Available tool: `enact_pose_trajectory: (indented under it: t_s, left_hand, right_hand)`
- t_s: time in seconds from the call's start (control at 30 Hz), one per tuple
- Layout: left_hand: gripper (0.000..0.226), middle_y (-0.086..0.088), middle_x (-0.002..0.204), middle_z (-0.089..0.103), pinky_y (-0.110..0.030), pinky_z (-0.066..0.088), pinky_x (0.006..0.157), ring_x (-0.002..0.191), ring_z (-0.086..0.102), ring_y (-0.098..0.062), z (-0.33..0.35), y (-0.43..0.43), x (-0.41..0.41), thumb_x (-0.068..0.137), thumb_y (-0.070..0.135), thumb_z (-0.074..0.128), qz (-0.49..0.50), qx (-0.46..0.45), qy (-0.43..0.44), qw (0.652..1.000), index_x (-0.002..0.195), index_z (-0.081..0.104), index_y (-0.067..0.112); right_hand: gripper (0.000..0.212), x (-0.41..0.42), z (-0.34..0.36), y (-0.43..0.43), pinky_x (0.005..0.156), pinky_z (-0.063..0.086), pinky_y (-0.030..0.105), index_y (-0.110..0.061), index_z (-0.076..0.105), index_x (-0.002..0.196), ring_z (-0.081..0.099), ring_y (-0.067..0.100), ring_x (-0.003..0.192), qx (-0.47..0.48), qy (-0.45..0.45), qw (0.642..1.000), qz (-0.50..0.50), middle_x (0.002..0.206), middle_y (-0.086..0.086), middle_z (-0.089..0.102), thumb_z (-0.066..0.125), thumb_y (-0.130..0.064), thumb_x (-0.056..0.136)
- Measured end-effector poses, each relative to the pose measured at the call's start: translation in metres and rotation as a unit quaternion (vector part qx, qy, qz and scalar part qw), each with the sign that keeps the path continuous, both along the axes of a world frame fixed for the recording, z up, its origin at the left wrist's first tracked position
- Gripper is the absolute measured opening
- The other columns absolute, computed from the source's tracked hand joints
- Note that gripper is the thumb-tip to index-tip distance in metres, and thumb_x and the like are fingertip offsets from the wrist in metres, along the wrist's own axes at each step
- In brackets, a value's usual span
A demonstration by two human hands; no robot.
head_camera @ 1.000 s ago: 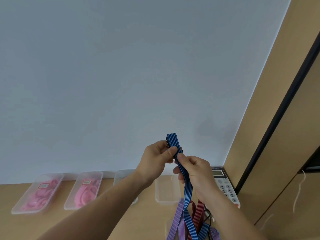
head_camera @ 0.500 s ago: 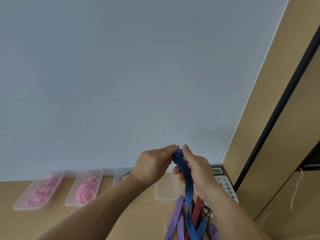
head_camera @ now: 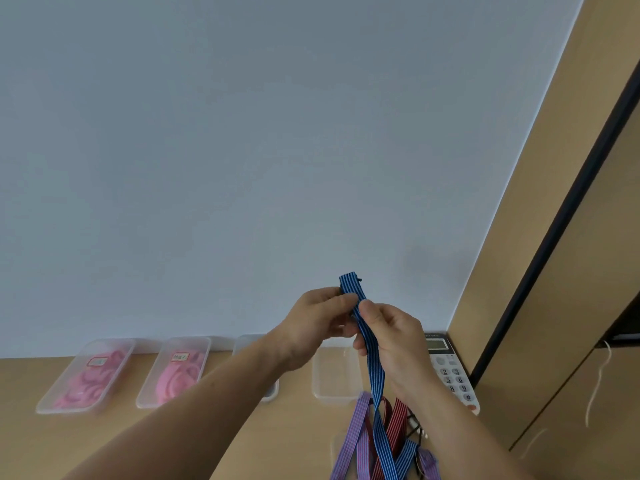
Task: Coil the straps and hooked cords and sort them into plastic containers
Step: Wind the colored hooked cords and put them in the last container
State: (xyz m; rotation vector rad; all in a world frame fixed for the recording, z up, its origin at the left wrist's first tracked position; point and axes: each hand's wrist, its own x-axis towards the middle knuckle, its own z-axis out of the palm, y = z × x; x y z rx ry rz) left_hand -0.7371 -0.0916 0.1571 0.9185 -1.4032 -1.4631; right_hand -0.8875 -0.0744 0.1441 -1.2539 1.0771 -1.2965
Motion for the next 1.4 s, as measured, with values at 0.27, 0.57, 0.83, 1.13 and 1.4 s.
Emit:
enact_pose_trajectory:
  t_s: [0.27, 0.57, 0.83, 1.13, 1.4]
  left_hand:
    - [0.024, -0.005, 0.102, 0.075, -0.035, 0.055, 0.081, 0.086, 0.067, -0.019, 0.002, -0.003, -0.005, 0.096, 0.008, 0.060, 0.106, -0.122, -0.060, 0.985, 0.115, 0.063, 0.022]
    - [0.026, 0.003, 0.096, 0.071, -0.041, 0.055, 0.078, 0.084, 0.069, -0.016, -0.013, 0.006, -0.004, 0.096, 0.013, 0.058, 0.192, -0.333, -0.259, 0.886, 0.122, 0.059, 0.017]
    - [0.040, 0.001, 0.098, 0.074, -0.028, 0.055, 0.058, 0.075, 0.069, -0.019, -0.023, 0.012, 0.006, 0.085, -0.003, 0.066, 0.195, -0.501, -0.370, 0.757, 0.124, 0.065, 0.006]
    - [0.059, 0.004, 0.151, 0.046, -0.015, 0.048, 0.093, 0.130, 0.052, -0.004, -0.036, 0.008, 0.013, 0.089, 0.001, 0.050, 0.155, -0.404, -0.288, 0.855, 0.144, 0.047, 0.022]
    - [0.039, -0.016, 0.085, 0.067, -0.053, 0.051, 0.087, 0.080, 0.064, -0.033, -0.002, 0.018, -0.001, 0.096, 0.033, 0.051, 0.009, -0.006, 0.033, 0.999, 0.103, 0.064, -0.003]
  right_hand:
    - [0.047, -0.005, -0.004, 0.000, 0.044, 0.046, 0.028, -0.002, 0.069, 0.083, 0.060, 0.020, 0.048, 0.057, 0.040, 0.997, -0.025, 0.065, 0.015, 0.071, 0.060, -0.047, 0.092]
    - [0.043, -0.007, 0.005, 0.005, 0.048, 0.046, 0.029, -0.001, 0.070, 0.088, 0.060, 0.021, 0.052, 0.099, 0.024, 0.995, 0.014, 0.068, 0.018, 0.071, 0.056, -0.040, 0.097]
    - [0.062, -0.006, 0.008, 0.008, 0.048, 0.042, 0.031, -0.010, 0.075, 0.072, 0.050, 0.019, 0.050, 0.088, 0.005, 0.995, 0.043, 0.058, 0.010, 0.059, 0.045, -0.060, 0.095]
    - [0.041, -0.008, 0.005, 0.012, 0.053, 0.047, 0.030, -0.001, 0.067, 0.084, 0.055, 0.018, 0.055, 0.038, -0.007, 0.999, 0.024, 0.065, 0.008, 0.066, 0.061, -0.040, 0.094]
    - [0.020, -0.005, 0.002, 0.016, 0.054, 0.051, 0.024, -0.010, 0.071, 0.089, 0.064, 0.016, 0.060, 0.006, 0.005, 1.000, 0.030, 0.075, 0.012, 0.074, 0.063, -0.028, 0.094]
